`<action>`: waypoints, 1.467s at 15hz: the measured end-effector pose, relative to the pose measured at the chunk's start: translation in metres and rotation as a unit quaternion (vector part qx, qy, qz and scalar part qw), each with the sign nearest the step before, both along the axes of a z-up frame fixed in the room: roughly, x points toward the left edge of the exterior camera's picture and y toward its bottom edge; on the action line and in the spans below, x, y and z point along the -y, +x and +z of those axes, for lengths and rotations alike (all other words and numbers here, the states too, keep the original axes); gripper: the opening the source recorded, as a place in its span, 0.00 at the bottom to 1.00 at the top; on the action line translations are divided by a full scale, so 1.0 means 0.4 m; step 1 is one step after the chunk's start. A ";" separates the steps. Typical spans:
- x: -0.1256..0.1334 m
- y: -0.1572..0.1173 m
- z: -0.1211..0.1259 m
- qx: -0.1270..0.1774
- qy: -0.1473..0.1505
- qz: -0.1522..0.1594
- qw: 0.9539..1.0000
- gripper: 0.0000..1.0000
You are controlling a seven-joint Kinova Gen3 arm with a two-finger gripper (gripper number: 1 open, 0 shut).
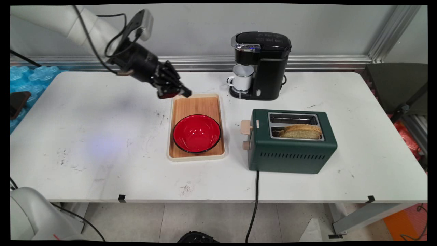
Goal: Press the toaster switch
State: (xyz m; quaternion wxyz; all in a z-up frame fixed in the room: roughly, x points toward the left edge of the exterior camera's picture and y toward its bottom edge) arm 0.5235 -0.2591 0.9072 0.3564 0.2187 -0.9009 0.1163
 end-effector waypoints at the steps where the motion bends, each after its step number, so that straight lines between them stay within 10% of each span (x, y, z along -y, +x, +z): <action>1: 0.007 -0.021 0.002 -0.009 -0.003 0.000 1.000 0.00; 22: 0.022 -0.276 -0.118 -0.076 -0.024 -0.037 0.996 0.00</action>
